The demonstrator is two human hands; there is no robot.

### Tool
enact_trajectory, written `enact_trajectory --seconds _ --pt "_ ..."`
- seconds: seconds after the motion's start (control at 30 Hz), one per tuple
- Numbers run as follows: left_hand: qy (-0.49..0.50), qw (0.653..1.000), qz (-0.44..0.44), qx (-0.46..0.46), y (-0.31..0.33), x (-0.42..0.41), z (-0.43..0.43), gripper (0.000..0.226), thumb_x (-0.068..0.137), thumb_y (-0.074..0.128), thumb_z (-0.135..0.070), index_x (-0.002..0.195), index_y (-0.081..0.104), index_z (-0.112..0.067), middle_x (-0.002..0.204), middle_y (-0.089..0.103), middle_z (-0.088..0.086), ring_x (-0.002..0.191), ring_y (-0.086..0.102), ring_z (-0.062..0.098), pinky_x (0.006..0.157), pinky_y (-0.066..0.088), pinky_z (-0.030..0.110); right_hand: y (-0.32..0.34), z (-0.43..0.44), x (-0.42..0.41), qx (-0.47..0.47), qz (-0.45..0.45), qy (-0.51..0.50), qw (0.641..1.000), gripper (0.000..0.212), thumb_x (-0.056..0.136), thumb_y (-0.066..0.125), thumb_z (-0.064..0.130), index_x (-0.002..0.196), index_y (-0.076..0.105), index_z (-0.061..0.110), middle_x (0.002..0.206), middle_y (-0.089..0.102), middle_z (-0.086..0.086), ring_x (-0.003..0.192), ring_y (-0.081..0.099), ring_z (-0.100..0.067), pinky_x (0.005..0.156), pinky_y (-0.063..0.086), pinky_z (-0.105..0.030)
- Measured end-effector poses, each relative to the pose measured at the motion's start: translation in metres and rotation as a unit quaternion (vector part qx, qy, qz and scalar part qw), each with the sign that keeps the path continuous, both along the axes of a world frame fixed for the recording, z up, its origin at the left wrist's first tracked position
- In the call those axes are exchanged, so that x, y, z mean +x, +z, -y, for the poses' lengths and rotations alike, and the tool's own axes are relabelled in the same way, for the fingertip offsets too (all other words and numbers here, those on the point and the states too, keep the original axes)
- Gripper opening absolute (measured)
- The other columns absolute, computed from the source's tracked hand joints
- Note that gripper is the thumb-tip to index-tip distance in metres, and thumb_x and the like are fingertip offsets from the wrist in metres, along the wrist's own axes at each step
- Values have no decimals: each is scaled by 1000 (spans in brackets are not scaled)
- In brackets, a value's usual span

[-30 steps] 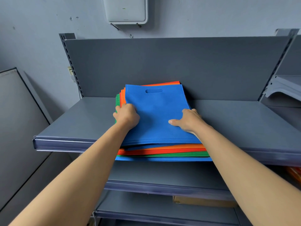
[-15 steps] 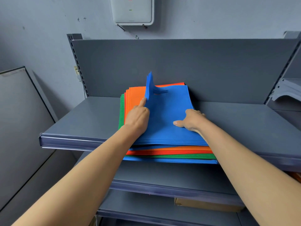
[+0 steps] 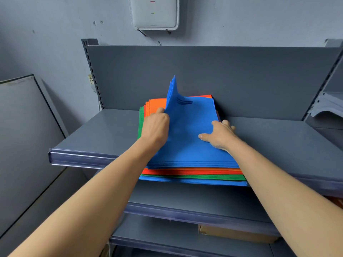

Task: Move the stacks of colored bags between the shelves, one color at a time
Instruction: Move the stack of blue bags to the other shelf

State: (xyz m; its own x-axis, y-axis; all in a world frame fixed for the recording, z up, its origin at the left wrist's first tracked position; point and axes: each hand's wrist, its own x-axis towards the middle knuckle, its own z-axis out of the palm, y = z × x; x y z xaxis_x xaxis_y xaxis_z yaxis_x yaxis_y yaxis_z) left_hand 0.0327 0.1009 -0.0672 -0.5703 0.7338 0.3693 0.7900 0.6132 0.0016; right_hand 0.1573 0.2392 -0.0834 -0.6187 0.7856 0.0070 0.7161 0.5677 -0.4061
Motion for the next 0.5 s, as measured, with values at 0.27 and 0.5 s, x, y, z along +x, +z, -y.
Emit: enact_trajectory --seconds 0.27,0.5 --pt "156 983 85 54 -11 -31 52 17 82 44 8 85 36 -7 114 39 17 78 35 29 72 31 36 4 26 -28 -48 -16 102 994 81 86 56 52 147 23 11 150 21 -10 132 34 -31 103 36 -38" --pt "161 930 317 98 -23 -45 76 40 90 39 -3 130 43 -9 131 29 16 85 46 33 79 40 33 13 43 -46 -143 -120 108 976 77 81 72 28 142 32 4 148 32 -9 132 38 -24 98 37 -30"
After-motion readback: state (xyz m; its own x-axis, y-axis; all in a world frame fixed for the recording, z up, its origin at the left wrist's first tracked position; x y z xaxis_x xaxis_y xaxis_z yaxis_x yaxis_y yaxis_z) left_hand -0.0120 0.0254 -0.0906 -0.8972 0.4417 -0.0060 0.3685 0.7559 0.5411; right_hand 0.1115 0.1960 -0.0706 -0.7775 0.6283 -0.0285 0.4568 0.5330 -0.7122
